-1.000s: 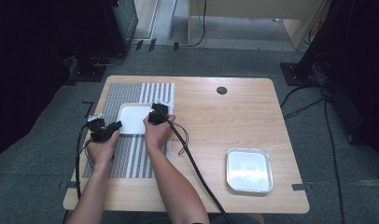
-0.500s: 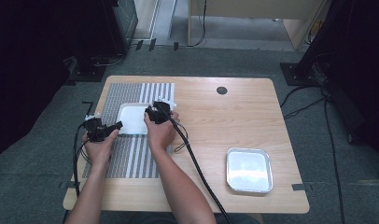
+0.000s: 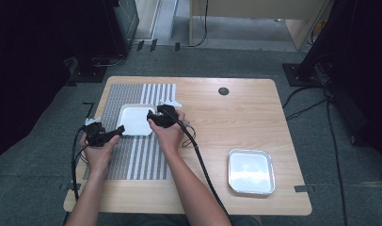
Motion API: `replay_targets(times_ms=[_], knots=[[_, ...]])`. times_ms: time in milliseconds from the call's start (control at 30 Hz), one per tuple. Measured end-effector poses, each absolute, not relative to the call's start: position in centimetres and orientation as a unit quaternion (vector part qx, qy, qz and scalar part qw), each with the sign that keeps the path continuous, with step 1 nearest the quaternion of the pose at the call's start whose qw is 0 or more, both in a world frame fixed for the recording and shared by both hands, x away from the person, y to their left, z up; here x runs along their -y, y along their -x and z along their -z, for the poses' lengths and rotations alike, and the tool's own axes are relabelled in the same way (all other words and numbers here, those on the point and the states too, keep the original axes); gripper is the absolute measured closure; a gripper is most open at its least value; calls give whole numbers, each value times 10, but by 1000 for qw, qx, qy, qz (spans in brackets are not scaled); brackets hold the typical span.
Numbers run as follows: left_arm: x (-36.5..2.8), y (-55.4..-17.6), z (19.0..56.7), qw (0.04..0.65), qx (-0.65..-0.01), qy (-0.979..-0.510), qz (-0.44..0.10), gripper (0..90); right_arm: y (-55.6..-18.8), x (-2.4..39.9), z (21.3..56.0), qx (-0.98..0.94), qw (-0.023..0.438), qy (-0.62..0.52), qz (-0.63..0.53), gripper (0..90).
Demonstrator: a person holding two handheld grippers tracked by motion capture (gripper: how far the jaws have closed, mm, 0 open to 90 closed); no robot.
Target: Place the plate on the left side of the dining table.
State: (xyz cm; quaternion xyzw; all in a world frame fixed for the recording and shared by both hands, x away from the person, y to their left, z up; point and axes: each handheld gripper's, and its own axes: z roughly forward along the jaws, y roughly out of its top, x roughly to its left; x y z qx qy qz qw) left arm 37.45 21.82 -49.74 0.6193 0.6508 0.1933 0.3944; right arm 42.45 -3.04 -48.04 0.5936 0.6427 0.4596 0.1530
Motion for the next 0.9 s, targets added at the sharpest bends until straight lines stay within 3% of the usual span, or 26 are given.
replay_targets(times_ms=[233, 900], knots=[[-220, -363, 492, 417, -644, -617, -174, 0, -410, 49, 477, -661, 155, -582, -448, 266], [-202, -327, 485, 416, -625, -636, -179, 0, -368, 101, 473, -682, 176, -559, -438, 251]])
